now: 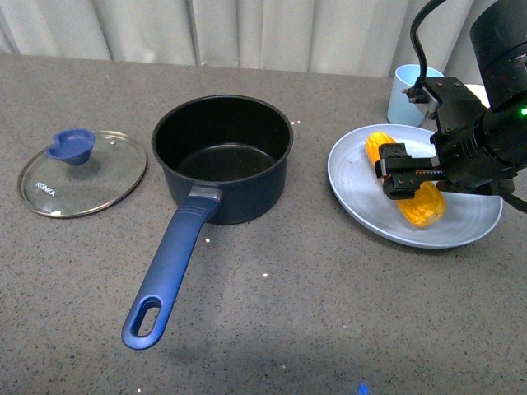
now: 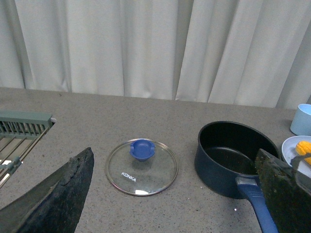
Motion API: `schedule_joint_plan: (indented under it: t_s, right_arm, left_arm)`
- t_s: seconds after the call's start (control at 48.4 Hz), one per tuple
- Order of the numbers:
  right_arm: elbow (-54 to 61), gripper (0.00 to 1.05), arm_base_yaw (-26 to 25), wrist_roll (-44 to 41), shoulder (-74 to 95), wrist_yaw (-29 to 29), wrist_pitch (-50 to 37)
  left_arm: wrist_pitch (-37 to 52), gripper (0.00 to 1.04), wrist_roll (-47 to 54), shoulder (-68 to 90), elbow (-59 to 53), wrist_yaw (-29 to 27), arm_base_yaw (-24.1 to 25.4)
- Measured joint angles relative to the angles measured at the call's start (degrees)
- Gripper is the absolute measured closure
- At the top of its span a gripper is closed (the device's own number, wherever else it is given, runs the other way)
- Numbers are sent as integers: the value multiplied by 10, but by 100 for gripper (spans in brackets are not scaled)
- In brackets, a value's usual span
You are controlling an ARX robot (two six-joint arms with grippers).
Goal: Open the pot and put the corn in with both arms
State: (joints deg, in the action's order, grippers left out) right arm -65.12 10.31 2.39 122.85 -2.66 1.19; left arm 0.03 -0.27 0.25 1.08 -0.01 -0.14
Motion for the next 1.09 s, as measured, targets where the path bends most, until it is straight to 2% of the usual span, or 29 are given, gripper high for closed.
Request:
schedule_joint_plan:
  t_s: [0.124,0.351,0.434,0.558,0.744,0.826,0.909,1.095]
  right_arm:
    - [-11,48,5,1,10,-1,12]
    - [-14,70,8,3,9,-14,12]
    - [-1,76,7,4,-7,-41,3]
    - [20,79,7,23,-61,-119,-12]
    - [-4,83,24,93,-134,-245,-24]
    - [-29,83,42,122,-133,-265,-24]
    - [-73,84,82,171,-98,-279,-24]
    - [-171,84,141,224,-5,-273,10]
  left_arm:
    - [0,6,0,0,0,0,0]
    - [0,6,0,0,0,0,0]
    - [0,6,0,0,0,0,0]
    - [0,6,0,0,0,0,0]
    - [0,6,0,0,0,0,0]
    - [0,6,0,0,0,0,0]
    - [0,6,0,0,0,0,0]
    - [0,6,0,0,0,0,0]
